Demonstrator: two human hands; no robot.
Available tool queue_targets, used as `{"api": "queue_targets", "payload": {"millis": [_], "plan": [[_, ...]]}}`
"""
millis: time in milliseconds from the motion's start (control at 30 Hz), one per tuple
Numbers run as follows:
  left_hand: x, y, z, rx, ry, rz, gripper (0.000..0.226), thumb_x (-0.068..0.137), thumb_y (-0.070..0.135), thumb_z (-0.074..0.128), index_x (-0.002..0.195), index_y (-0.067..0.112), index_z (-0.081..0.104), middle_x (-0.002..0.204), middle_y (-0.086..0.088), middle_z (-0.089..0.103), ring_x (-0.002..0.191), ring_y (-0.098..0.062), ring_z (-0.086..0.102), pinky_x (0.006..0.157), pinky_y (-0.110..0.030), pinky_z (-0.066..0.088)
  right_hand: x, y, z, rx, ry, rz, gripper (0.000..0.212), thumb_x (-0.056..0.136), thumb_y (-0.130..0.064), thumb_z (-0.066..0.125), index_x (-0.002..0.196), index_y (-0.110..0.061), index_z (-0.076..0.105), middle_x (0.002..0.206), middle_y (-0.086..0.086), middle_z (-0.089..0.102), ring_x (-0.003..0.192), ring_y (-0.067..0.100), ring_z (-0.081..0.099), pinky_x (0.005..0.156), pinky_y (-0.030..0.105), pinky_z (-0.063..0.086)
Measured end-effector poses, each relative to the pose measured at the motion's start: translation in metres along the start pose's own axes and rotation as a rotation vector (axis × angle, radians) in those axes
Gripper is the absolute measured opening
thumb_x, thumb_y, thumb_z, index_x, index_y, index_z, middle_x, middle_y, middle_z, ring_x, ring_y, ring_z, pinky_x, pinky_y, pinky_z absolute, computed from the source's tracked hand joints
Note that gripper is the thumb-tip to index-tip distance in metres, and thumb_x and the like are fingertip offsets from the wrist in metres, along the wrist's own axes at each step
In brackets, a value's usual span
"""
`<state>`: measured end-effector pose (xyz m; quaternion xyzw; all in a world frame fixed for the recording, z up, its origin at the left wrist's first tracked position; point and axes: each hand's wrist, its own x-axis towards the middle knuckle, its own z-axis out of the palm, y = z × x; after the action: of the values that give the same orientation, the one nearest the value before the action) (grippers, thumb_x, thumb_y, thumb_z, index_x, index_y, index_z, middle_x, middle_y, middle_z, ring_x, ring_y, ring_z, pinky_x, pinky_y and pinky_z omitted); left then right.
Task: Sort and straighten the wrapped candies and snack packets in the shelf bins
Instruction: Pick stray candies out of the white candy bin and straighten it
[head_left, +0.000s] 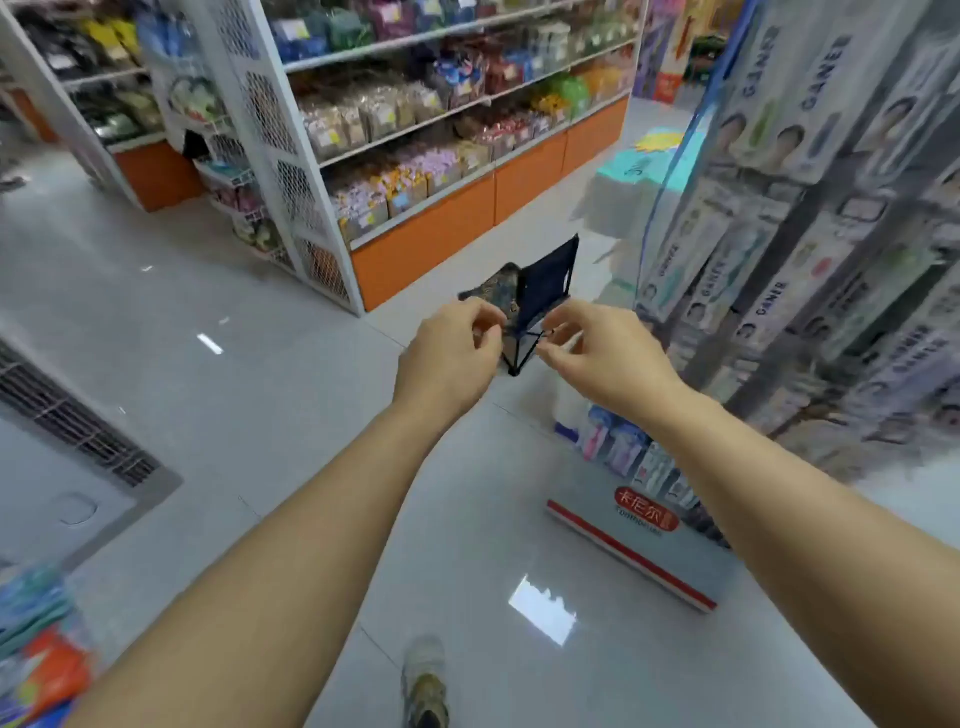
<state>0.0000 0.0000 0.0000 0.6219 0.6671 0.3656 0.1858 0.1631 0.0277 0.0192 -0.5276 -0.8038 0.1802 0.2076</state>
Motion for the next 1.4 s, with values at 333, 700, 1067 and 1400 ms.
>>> {"api": "queue_targets", "payload": {"millis": [333,700,1067,1400], "plan": [[0.131,-0.122,-0.029,-0.054,-0.141,-0.169,0.012,0.093,0.025,0.05,0.095,0.033,0.059,0.096,0.016,0.06,0.086,-0.006,0.057,0.083,-0.037,0.051,0.157,-0.001,0.101,0.041,-0.155,0.169,0.022,0.087,-0.037,0.059,0.106,-0.027,0.061,0.094,-0.012,0.063,0.083,0.012,0.06,0.078,0.036,0.053],[0.309,-0.186,-0.021,-0.095,-0.178,-0.175,0.014,0.093,0.023,0.05,0.097,0.033,0.06,0.102,0.014,0.062,0.088,-0.005,0.057,0.084,-0.039,0.051,0.345,0.02,0.144,0.081,-0.158,0.181,0.019,0.087,-0.035,0.058,0.103,-0.027,0.061,0.093,-0.014,0.064,0.083,0.01,0.058,0.077,0.035,0.052],[0.5,-0.267,-0.063,-0.101,-0.119,-0.243,0.016,0.094,0.022,0.05,0.102,0.03,0.062,0.102,0.015,0.062,0.089,-0.003,0.057,0.084,-0.034,0.051,0.565,0.002,0.183,0.081,-0.223,0.119,0.016,0.086,-0.033,0.058,0.101,-0.027,0.062,0.085,-0.015,0.06,0.08,0.008,0.057,0.07,0.028,0.047],[0.697,-0.362,-0.091,-0.095,-0.257,-0.14,0.016,0.095,0.018,0.05,0.104,0.024,0.062,0.103,0.01,0.062,0.09,-0.006,0.057,0.081,-0.024,0.048,0.737,0.003,0.239,0.086,-0.206,0.259,0.016,0.088,-0.032,0.059,0.102,-0.024,0.063,0.08,-0.021,0.056,0.071,-0.001,0.054,0.071,0.033,0.051]]}}
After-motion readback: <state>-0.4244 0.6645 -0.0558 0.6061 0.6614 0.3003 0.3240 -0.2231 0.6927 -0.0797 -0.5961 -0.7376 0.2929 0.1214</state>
